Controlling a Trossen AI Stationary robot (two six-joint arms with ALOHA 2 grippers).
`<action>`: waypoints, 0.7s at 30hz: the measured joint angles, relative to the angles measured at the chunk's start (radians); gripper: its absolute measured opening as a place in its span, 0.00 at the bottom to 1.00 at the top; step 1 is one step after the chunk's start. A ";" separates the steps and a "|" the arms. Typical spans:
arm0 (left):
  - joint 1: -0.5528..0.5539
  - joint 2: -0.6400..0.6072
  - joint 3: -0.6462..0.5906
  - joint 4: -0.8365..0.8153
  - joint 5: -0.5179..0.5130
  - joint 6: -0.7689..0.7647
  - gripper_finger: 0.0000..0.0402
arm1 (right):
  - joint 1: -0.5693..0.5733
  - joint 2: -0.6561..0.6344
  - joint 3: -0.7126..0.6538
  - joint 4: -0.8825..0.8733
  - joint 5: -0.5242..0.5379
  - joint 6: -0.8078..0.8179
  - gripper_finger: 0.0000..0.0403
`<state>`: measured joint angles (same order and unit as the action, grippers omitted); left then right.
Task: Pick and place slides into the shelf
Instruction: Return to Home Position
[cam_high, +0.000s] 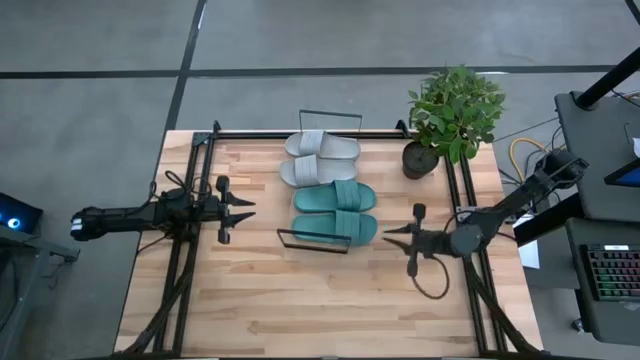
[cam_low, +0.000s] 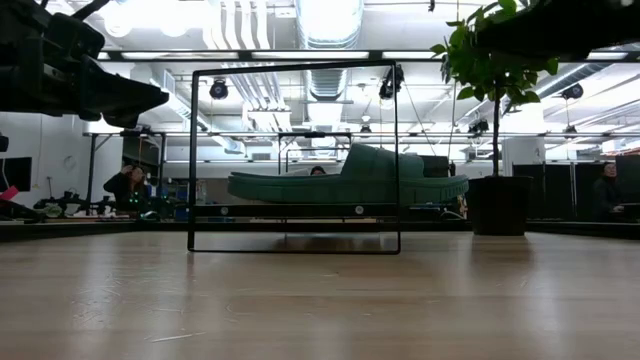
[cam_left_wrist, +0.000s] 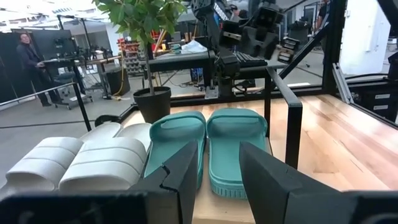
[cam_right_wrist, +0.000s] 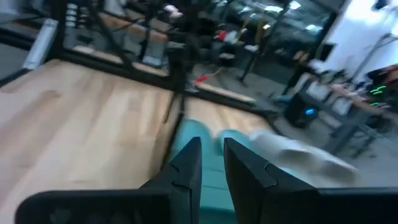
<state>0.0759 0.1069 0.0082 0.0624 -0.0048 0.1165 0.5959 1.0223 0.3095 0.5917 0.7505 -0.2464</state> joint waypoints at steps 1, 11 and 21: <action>0.000 0.002 0.000 0.000 0.000 -0.002 0.25 | -0.008 -0.028 -0.020 0.011 0.009 -0.018 0.14; 0.000 0.031 -0.001 0.001 -0.001 -0.001 0.25 | -0.131 -0.433 -0.203 -0.127 -0.239 -0.039 0.14; 0.001 0.030 -0.002 0.036 -0.030 0.021 0.25 | -0.374 -0.525 -0.206 -0.199 -0.758 0.036 0.07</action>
<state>0.0769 0.1368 0.0059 0.0979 -0.0350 0.1379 0.2219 0.4973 0.1039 0.3927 -0.0076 -0.2099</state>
